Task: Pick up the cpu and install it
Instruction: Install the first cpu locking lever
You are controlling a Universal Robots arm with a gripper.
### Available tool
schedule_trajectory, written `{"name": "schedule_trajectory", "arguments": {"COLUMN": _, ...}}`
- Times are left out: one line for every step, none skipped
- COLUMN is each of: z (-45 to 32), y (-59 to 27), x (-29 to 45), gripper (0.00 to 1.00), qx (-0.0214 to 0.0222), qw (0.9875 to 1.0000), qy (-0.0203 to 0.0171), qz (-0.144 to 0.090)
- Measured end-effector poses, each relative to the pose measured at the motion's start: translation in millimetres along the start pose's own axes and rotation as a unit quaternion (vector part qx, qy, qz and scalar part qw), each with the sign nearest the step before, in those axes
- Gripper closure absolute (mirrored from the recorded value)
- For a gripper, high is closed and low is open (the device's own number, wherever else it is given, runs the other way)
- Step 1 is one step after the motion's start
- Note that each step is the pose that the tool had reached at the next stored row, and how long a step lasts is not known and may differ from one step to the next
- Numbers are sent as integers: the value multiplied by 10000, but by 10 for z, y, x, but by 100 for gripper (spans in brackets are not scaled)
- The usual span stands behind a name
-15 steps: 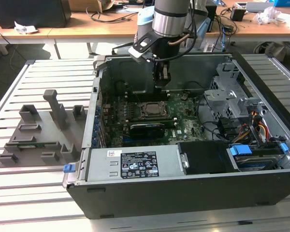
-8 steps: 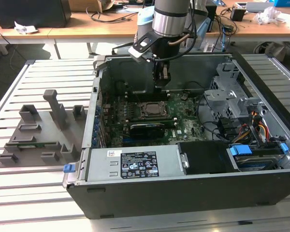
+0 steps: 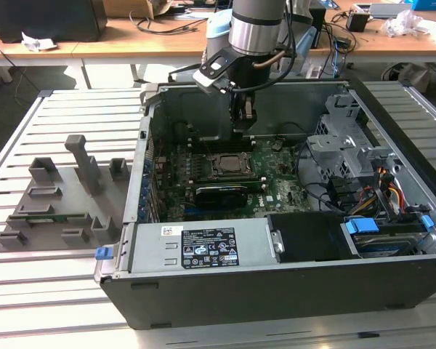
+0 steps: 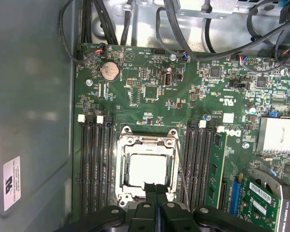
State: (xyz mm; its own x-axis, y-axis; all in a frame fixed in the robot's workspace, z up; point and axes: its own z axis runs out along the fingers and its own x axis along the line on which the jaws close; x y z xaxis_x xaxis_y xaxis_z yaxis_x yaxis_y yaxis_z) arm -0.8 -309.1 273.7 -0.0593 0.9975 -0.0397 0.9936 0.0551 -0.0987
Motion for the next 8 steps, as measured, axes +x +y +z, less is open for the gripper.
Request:
{"name": "schedule_trajectory", "arguments": {"z": 0, "y": 0, "x": 0, "gripper": 89, "qx": 0, "qw": 10000, "qy": -2, "qz": -20}}
{"name": "schedule_trajectory", "arguments": {"z": -1, "y": 0, "x": 0, "gripper": 89, "qx": -4, "qw": 9999, "qy": -12, "qz": -119}}
{"name": "schedule_trajectory", "arguments": {"z": 0, "y": 0, "x": 0, "gripper": 89, "qx": -11, "qw": 9996, "qy": -29, "qz": -289}}
{"name": "schedule_trajectory", "arguments": {"z": 0, "y": 0, "x": 0, "gripper": 89, "qx": -14, "qw": 9994, "qy": -34, "qz": -341}}
{"name": "schedule_trajectory", "arguments": {"z": 0, "y": 0, "x": 0, "gripper": 89, "qx": -14, "qw": 9993, "qy": -37, "qz": -367}}
{"name": "schedule_trajectory", "arguments": {"z": 0, "y": 0, "x": 0, "gripper": 89, "qx": -16, "qw": 9992, "qy": -42, "qz": -410}}
{"name": "schedule_trajectory", "arguments": {"z": 0, "y": 0, "x": 0, "gripper": 89, "qx": -17, "qw": 9991, "qy": -44, "qz": -433}}
{"name": "schedule_trajectory", "arguments": {"z": 0, "y": 0, "x": 0, "gripper": 89, "qx": -19, "qw": 9988, "qy": -49, "qz": -480}}
